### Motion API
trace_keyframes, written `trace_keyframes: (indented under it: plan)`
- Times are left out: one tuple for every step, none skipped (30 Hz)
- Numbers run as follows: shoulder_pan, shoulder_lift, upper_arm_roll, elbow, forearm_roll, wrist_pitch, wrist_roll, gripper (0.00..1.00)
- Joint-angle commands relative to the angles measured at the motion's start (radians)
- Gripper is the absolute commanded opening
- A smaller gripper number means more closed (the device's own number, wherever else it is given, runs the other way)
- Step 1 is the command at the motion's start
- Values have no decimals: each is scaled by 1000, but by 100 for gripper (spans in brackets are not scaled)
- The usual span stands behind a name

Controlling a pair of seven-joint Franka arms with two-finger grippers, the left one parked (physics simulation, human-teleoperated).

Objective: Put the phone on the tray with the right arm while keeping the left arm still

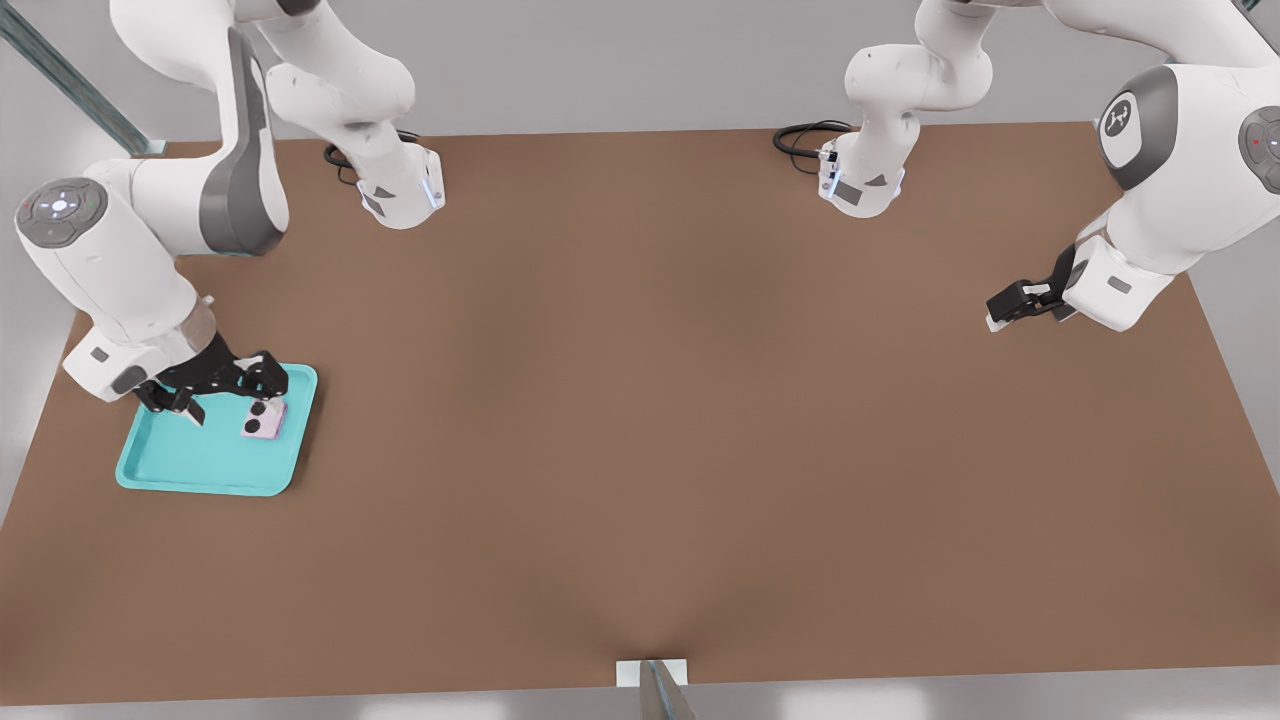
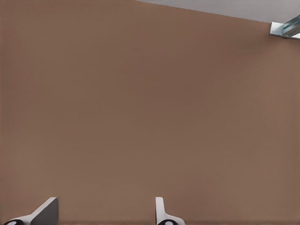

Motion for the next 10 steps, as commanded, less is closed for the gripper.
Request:
trace_keyframes:
  plan:
    - [31, 18, -42, 27, 46, -203, 114, 100]
    - [6, 33, -9, 58, 45, -218, 120, 100]
    - [-1, 38, -5, 66, 45, -229, 119, 100]
    - [-1, 36, 0, 66, 43, -247, 119, 100]
    - [-1, 30, 2, 66, 43, -256, 119, 100]
    - [-4, 19, 0, 86, 43, -288, 114, 100]
    - [-17, 18, 2, 144, 45, -359, 111, 100]
    - [-23, 13, 2, 155, 43, -371, 111, 100]
    - [-26, 13, 3, 153, 43, -370, 111, 100]
    - [-26, -11, -6, 149, 43, -362, 111, 100]
